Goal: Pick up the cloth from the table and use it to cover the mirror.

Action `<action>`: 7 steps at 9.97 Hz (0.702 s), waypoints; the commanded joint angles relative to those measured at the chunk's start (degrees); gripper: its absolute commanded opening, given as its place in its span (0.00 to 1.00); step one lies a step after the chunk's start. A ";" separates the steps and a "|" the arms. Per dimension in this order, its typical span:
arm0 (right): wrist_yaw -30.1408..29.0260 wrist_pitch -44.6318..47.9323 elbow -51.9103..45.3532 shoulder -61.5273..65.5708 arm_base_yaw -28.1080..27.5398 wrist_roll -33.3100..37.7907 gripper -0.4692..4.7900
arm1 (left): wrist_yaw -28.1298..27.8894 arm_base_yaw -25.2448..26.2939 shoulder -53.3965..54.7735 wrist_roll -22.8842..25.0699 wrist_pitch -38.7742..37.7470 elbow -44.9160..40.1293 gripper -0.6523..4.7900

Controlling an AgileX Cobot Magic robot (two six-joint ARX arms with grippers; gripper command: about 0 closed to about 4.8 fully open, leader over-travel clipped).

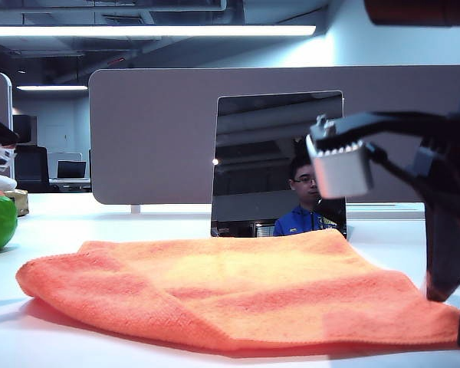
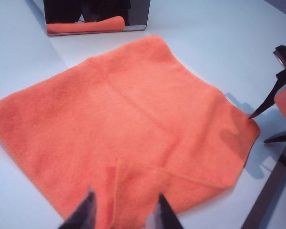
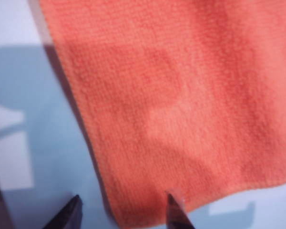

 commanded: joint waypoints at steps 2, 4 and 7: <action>2.93 4.20 0.11 2.75 -0.02 0.24 0.52 | 0.39 -0.04 -0.07 -0.17 0.66 0.24 0.41; 3.17 5.60 0.11 2.78 -0.07 0.24 0.52 | 0.39 -0.04 -0.07 -0.20 0.66 0.22 0.41; 4.98 9.16 0.09 6.05 -0.13 0.28 0.52 | 0.39 -0.04 -0.07 -0.20 0.66 0.22 0.41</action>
